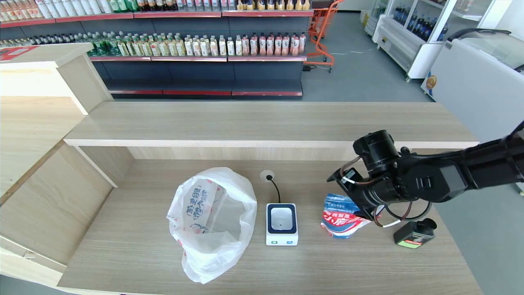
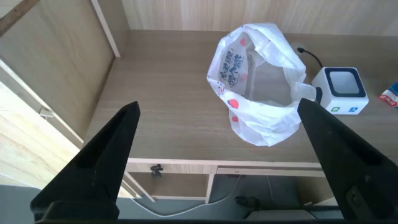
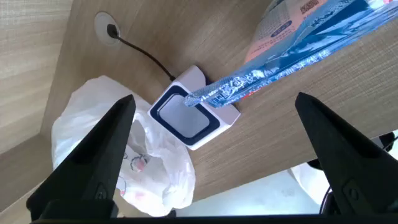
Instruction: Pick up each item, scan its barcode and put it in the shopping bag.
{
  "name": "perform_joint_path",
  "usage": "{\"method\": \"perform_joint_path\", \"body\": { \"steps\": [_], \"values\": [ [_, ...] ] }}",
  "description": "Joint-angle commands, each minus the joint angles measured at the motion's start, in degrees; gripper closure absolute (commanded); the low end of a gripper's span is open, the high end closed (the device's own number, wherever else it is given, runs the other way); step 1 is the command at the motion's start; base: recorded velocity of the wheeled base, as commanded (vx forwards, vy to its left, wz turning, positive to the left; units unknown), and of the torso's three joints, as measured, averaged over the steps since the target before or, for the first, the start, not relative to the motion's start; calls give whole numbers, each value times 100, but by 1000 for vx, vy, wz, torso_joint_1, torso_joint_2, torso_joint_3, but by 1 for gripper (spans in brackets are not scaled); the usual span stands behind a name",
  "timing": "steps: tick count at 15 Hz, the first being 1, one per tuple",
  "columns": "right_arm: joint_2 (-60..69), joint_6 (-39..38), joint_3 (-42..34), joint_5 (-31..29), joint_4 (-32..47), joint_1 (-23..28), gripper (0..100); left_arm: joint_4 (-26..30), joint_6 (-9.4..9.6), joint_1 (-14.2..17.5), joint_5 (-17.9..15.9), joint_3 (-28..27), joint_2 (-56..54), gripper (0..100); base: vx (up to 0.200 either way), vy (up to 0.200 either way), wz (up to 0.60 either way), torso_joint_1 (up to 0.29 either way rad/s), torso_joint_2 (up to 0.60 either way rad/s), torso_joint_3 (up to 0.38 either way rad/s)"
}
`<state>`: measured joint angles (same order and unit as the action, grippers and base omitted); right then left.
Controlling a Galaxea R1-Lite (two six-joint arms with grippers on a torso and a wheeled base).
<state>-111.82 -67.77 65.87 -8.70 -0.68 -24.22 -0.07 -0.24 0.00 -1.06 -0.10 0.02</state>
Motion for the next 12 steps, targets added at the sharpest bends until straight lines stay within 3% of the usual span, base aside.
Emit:
{"method": "perform_joint_path", "body": {
  "steps": [1,12],
  "values": [
    [-551,-140,410,-246,-2,-118,0,-1,-2,0,1,1,-2,0,0,0,0,0,0,0],
    [-744,-70,524,-430,16,-83,0,-1,-2,0,1,1,-2,0,0,0,0,0,0,0]
  ]
}}
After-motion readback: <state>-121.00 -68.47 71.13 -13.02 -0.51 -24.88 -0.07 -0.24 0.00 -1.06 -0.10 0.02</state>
